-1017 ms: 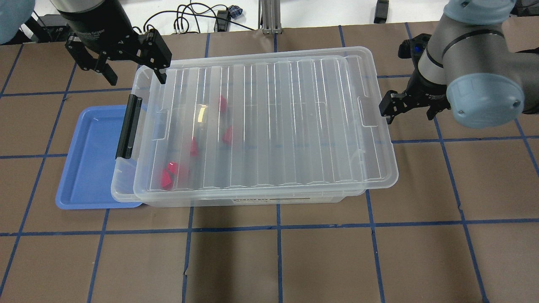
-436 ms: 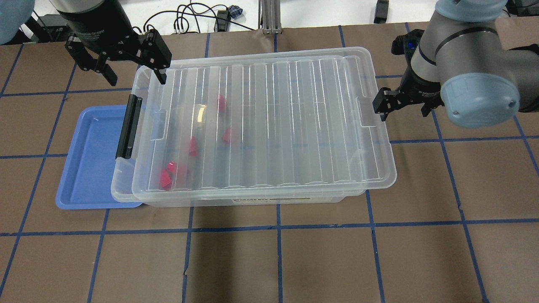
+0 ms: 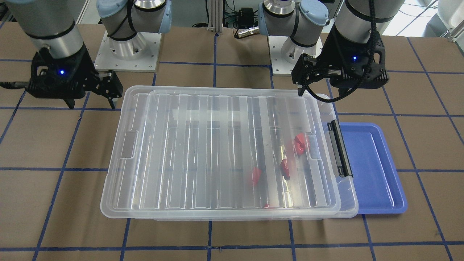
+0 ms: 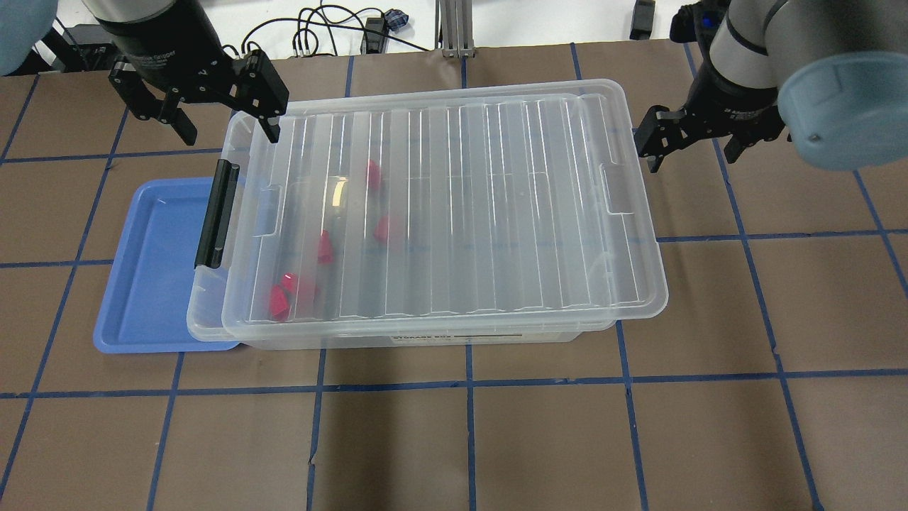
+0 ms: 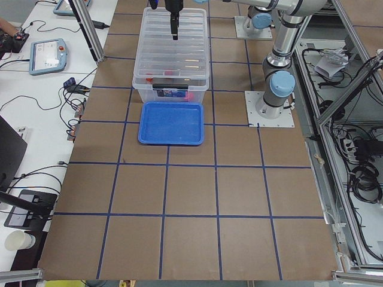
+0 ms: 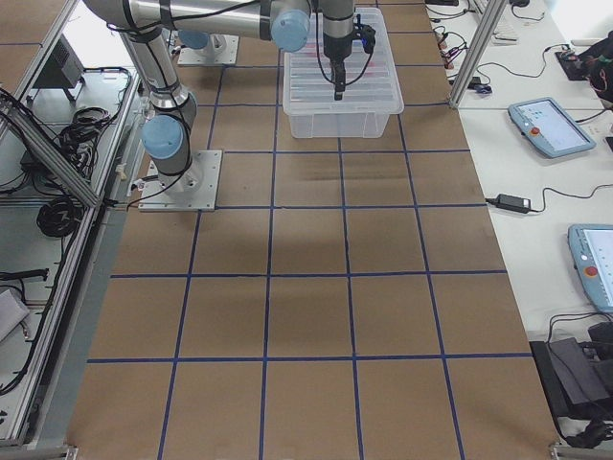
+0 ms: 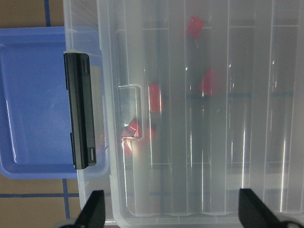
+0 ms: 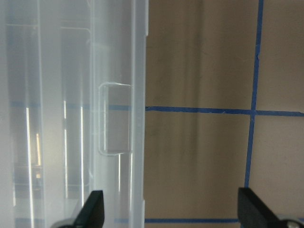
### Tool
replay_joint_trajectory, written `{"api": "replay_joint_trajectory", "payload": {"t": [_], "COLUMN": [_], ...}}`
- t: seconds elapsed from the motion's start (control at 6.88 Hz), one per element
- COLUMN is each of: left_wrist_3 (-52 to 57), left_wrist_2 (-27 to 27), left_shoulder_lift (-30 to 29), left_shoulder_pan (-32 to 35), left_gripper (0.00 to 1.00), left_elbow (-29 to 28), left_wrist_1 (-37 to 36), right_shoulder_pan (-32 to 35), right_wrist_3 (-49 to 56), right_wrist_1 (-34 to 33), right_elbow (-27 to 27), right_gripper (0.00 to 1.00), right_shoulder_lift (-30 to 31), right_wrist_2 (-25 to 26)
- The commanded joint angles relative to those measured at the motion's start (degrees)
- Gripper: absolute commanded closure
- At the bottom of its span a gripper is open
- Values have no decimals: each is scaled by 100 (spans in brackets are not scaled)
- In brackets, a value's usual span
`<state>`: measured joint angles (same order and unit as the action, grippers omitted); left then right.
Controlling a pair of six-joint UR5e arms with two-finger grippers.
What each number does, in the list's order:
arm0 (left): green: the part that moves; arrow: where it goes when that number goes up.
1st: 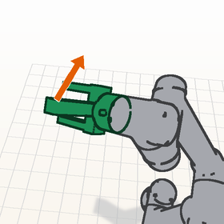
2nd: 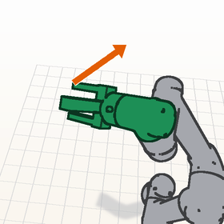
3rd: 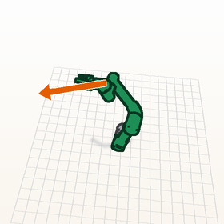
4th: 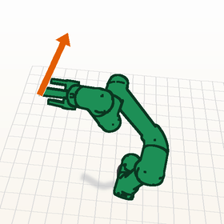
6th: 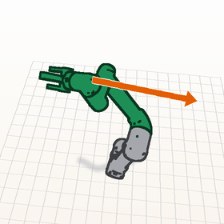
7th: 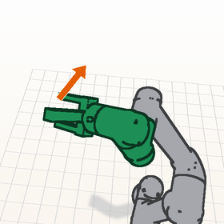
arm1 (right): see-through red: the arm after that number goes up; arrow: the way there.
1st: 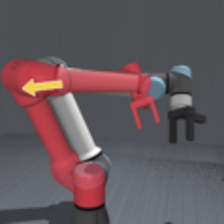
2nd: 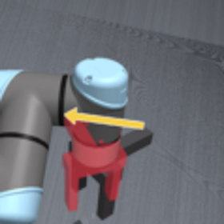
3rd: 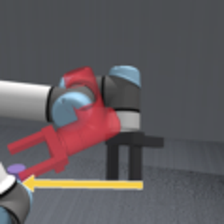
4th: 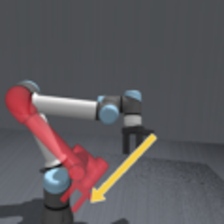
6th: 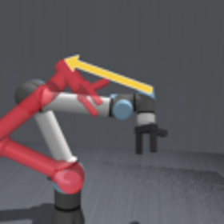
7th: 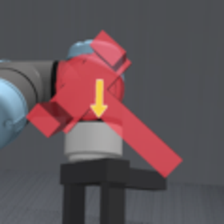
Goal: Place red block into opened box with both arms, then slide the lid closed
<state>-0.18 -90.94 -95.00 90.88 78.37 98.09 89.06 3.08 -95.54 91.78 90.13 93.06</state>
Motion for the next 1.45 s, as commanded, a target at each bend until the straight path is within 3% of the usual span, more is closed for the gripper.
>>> {"api": "replay_joint_trajectory", "payload": {"t": [0.0,0.73,1.31], "left_wrist_3": [0,106,97], "left_wrist_2": [-2,24,68], "left_shoulder_lift": [-1,114,61], "left_shoulder_pan": [0,-9,-9], "left_gripper": [0,0,0], "left_elbow": [3,47,47], "left_wrist_1": [0,88,36], "right_shoulder_pan": [644,692,692], "right_wrist_3": [-1147,-1143,-1143], "right_wrist_1": [605,598,606], "right_elbow": [-485,-706,-688], "right_gripper": [0,0,0], "right_shoulder_lift": [-4,-74,-31], "right_wrist_2": [54,-225,-165]}}
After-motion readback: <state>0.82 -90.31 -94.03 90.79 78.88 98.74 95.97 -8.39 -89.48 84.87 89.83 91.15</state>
